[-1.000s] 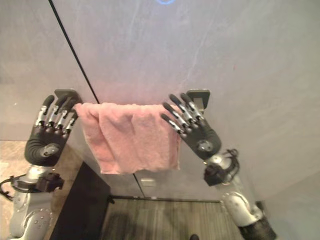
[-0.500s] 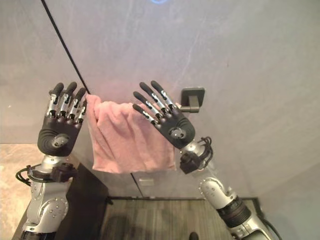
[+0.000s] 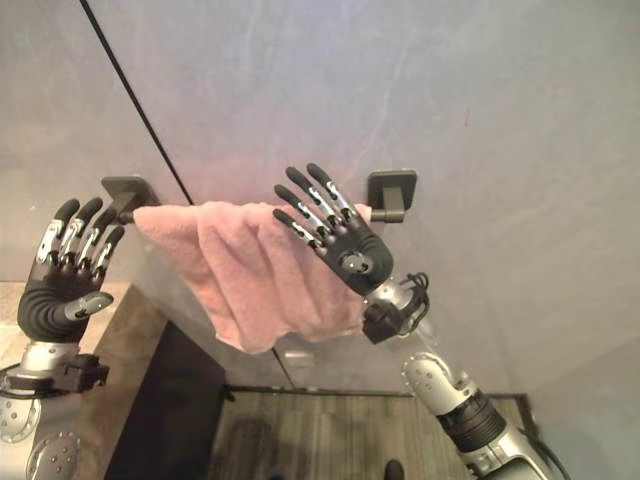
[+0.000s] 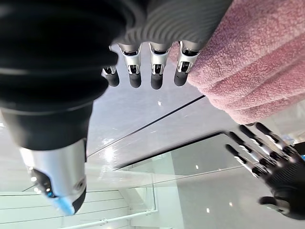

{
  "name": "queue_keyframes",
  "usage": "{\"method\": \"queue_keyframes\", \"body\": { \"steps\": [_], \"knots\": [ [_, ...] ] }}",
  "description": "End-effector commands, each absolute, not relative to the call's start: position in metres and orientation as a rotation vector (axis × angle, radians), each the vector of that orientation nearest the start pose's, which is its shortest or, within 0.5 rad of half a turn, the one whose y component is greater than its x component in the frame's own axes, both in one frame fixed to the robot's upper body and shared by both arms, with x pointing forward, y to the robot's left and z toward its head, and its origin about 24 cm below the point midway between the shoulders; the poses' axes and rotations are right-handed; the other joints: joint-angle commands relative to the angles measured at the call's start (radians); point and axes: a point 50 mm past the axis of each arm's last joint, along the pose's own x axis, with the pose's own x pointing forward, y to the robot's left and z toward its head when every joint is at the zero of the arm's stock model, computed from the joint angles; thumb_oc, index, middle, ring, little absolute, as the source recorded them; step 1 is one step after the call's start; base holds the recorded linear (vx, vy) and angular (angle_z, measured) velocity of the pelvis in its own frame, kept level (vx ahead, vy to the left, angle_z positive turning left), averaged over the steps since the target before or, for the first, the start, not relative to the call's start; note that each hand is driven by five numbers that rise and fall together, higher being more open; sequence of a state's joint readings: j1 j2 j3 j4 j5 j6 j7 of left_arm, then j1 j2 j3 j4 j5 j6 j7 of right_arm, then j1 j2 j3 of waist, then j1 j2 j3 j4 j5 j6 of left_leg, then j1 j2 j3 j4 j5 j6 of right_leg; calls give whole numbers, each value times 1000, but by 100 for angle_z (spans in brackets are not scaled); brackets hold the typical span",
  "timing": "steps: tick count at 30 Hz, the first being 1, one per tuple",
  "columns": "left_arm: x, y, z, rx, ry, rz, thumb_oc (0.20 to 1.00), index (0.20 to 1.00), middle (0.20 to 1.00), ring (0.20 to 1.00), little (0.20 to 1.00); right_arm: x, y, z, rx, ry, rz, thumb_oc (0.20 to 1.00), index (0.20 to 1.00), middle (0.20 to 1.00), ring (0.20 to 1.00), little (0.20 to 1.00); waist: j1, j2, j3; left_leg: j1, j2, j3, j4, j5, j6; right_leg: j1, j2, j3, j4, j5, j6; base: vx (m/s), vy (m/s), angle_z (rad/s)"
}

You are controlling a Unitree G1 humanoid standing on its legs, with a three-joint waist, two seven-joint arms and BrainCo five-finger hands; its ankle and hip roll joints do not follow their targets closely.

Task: Put brush and paste in cup on sink, flatten towel.

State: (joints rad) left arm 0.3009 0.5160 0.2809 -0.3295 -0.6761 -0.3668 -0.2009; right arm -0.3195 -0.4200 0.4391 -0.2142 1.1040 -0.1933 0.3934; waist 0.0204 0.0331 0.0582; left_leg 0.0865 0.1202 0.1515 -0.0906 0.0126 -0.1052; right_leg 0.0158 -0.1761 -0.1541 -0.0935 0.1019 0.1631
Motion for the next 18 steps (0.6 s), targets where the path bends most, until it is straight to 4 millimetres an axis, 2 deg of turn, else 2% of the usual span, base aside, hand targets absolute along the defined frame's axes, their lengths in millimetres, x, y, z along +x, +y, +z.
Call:
{"method": "queue_keyframes", "body": {
  "steps": [1, 9, 11, 14, 15, 16, 18],
  "knots": [
    [181, 278, 182, 178, -654, -57, 1000, 1000, 1000, 1000, 1000, 254, -92, 186, 633, -570, 971, 1000, 1000, 1000, 1000, 1000, 22, -64, -5, 41, 52, 15, 3, -29, -11, -4, -119, -49, 6, 57, 50, -10, -7, 16],
    [180, 279, 198, 217, -747, -9, 1000, 1000, 1000, 1000, 1000, 256, -93, 186, 603, -570, 950, 1000, 1000, 1000, 1000, 1000, 32, -64, -7, 34, 55, 2, 3, -26, -15, 5, -118, -66, 6, 54, 47, -5, -12, 8],
    [179, 274, 206, 145, -822, -32, 1000, 1000, 1000, 1000, 1000, 256, -92, 186, 598, -570, 951, 1000, 1000, 1000, 1000, 1000, 29, -63, -8, 33, 57, 0, 3, -25, -15, 6, -118, -67, 6, 52, 47, -3, -12, 7],
    [184, 261, 207, -43, -883, -108, 1000, 1000, 1000, 1000, 1000, 257, -91, 184, 608, -570, 944, 1000, 1000, 1000, 1000, 1000, 21, -64, -9, 33, 58, 0, 3, -24, -15, 6, -118, -66, 6, 51, 45, -5, -6, 3],
    [184, 261, 207, -43, -883, -108, 1000, 1000, 1000, 1000, 1000, 257, -91, 184, 608, -570, 944, 1000, 1000, 1000, 1000, 1000, 21, -64, -9, 33, 58, 0, 3, -24, -15, 6, -118, -66, 6, 51, 45, 0, 0, 0],
    [189, 246, 204, -164, -898, -178, 1000, 1000, 1000, 1000, 1000, 257, -88, 181, 622, -557, 943, 1000, 1000, 1000, 1000, 1000, 10, -66, -10, 34, 58, 1, 3, -26, -14, 6, -118, -63, 6, 51, 44, 0, 0, 0],
    [191, 241, 204, -179, -900, -199, 1000, 1000, 1000, 1000, 1000, 257, -87, 181, 623, -555, 941, 1000, 1000, 1000, 1000, 1000, 6, -65, -10, 35, 58, 2, 3, -27, -14, 6, -119, -63, 6, 51, 45, 0, 0, 0]
  ]
}}
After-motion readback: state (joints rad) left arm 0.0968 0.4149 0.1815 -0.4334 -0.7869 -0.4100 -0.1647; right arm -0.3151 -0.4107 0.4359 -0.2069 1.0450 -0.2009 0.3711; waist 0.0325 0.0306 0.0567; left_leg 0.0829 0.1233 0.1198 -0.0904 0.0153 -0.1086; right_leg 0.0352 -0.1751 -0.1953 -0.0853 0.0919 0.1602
